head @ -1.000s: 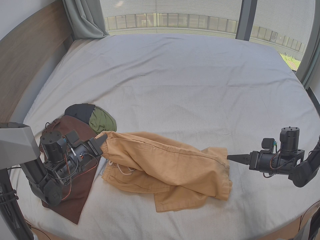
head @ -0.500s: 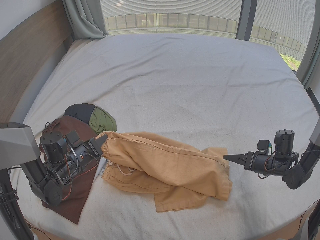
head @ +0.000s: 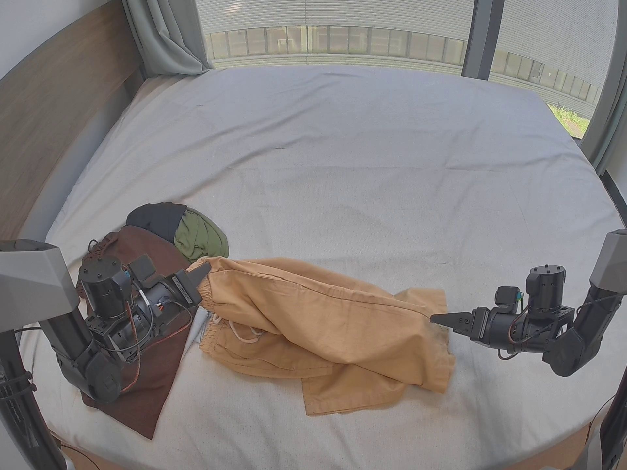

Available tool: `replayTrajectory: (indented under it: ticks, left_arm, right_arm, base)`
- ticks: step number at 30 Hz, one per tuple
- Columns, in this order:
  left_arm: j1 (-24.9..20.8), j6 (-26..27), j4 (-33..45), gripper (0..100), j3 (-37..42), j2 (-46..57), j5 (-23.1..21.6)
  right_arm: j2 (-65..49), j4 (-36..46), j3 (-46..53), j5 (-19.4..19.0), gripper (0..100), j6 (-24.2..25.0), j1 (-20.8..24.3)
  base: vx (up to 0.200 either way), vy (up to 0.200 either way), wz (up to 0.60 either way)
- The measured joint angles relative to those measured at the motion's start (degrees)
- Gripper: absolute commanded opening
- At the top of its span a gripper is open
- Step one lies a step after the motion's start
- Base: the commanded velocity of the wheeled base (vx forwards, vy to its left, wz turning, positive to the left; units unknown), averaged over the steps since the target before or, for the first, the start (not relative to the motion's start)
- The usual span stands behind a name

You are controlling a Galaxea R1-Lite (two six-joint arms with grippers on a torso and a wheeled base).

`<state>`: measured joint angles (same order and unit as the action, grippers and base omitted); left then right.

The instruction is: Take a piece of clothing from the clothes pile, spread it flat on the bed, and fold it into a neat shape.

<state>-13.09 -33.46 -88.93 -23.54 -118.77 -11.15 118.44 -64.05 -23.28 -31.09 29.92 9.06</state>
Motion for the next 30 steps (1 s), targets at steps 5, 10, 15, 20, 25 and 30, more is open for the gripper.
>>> replayTrajectory:
  ticks: [5, 10, 15, 20, 25, 30]
  left_arm:
    - [0.01, 0.00, 0.00, 0, -0.07, -0.02, 0.00]
    - [0.00, 0.00, 0.00, 0, -0.16, 0.00, 0.00]
    - [0.00, 0.00, 0.00, 0, -0.18, 0.06, 0.00]
    - [0.00, 0.00, 0.00, 0, -0.22, 0.04, 0.00]
    - [0.01, 0.00, -0.02, 0, -0.27, 0.04, 0.00]
    - [0.06, 0.00, -0.02, 0, -0.33, -0.05, 0.00]
  right_arm:
    - [1.99, -4.73, 0.05, 0.00, 100, 3.45, 0.65]
    - [4.55, -10.12, 0.41, 0.13, 100, 6.11, 1.99]
    - [6.85, -13.14, 0.88, 0.11, 100, 7.23, 3.47]
    - [7.55, -16.55, 1.43, 0.05, 100, 9.69, 4.45]
    - [7.55, -21.41, 2.67, -0.02, 100, 10.40, 4.80]
    - [6.19, -23.81, 4.41, -1.37, 100, 10.51, 4.97]
  base:
    - [0.000, 0.000, 0.00]
    - [0.000, 0.000, 0.00]
    - [0.000, 0.000, 0.00]
    - [0.000, 0.000, 0.00]
    - [0.000, 0.000, 0.00]
    - [0.000, 0.000, 0.00]
